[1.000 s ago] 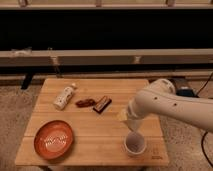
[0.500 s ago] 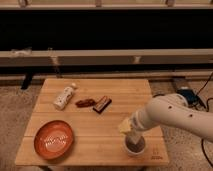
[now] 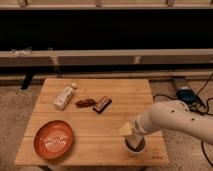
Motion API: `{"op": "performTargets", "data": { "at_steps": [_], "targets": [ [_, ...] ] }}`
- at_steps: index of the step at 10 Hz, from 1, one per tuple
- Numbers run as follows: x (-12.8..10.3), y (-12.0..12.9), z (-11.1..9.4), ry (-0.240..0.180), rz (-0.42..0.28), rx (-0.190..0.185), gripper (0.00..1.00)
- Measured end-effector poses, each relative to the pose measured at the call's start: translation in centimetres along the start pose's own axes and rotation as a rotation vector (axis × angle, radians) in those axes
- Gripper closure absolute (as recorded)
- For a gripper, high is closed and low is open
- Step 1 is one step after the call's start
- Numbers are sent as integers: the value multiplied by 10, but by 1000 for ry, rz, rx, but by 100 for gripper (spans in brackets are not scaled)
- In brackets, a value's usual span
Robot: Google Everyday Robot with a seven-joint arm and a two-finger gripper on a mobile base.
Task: Place the white sponge in the ceramic cup
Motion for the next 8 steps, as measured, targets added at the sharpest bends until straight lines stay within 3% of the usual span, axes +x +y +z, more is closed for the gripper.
{"op": "performTargets", "data": {
  "at_steps": [3, 4, 8],
  "targets": [
    [2, -9, -2, -16, 28, 5, 24],
    [2, -10, -6, -24, 32, 8, 20],
    [3, -9, -21, -58, 17, 7, 20]
  ]
}}
